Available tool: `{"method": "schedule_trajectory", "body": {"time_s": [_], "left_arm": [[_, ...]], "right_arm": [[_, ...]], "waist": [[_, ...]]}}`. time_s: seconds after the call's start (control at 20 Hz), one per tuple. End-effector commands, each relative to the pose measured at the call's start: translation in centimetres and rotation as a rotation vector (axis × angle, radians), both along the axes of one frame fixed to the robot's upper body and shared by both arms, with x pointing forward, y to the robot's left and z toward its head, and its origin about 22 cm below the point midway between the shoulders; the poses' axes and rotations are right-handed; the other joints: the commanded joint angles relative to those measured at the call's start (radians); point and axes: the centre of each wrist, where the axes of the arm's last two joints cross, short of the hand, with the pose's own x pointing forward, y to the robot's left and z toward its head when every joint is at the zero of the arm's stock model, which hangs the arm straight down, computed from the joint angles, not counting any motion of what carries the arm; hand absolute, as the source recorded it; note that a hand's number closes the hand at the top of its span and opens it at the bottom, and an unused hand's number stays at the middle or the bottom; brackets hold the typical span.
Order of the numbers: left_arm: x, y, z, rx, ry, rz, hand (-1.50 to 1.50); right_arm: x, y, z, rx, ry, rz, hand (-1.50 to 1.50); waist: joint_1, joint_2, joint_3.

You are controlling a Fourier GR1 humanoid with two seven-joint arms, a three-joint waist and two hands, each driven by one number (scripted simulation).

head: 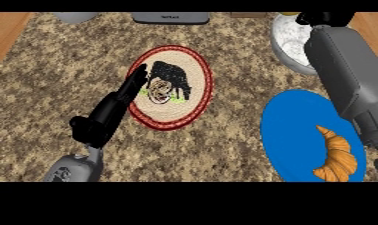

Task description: Pick the lemon from the plate and place it in the bowl

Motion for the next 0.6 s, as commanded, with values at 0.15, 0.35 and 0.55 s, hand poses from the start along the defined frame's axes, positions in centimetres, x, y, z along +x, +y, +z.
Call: {"method": "schedule_trajectory", "body": {"time_s": [0.15,0.35,0.55], "left_arm": [[0.6,-0.3,0.2,-0.013,0.001,-0.015,0.00],[1.6,-0.2,1.3,-0.013,-0.005,-0.006,0.00],[-0.2,-0.6,-0.2,-0.010,0.001,-0.024,0.00]], "right_arm": [[-0.5,-4.9,-1.9,0.311,0.242,-0.014,1.50],[-1.2,-7.7,-2.2,0.373,0.189,0.103,-1.50],[-1.2,-8.2,-2.2,0.348,0.068,0.125,-1.50]], "waist": [[0.000,0.005,0.002],[0.005,0.006,0.002],[0.017,0.007,0.002]]}}
